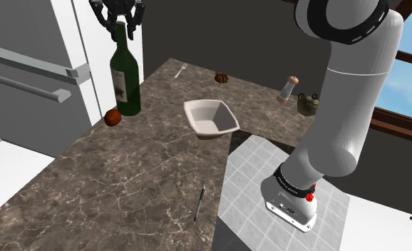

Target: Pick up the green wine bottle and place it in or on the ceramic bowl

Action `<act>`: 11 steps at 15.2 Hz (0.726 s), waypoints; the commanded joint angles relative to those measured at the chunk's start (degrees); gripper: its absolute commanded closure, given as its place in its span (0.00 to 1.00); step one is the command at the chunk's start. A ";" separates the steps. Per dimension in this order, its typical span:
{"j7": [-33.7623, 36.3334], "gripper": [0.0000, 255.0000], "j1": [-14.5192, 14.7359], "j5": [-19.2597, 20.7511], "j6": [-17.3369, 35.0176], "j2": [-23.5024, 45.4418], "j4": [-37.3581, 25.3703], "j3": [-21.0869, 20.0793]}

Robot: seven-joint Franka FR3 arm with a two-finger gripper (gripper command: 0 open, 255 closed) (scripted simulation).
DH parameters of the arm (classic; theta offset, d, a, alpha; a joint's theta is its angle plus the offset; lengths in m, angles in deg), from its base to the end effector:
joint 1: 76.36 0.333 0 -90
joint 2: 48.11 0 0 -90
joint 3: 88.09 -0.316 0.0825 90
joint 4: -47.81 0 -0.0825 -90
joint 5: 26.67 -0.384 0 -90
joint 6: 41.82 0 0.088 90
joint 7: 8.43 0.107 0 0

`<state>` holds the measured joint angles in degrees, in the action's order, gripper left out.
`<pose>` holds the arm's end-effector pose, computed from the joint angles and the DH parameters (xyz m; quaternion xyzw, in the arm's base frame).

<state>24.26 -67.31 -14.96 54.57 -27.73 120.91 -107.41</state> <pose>0.6126 0.2626 0.5676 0.9975 -0.0416 0.0523 0.0209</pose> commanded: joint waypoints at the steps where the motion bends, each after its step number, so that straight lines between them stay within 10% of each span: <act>1: -0.19 1.00 0.25 0.13 -1.88 0.48 -2.36 0.00; 11: -0.92 1.00 2.56 1.59 -12.22 4.87 -17.06 0.10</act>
<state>23.43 -64.99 -13.50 43.48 -23.19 105.31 -107.31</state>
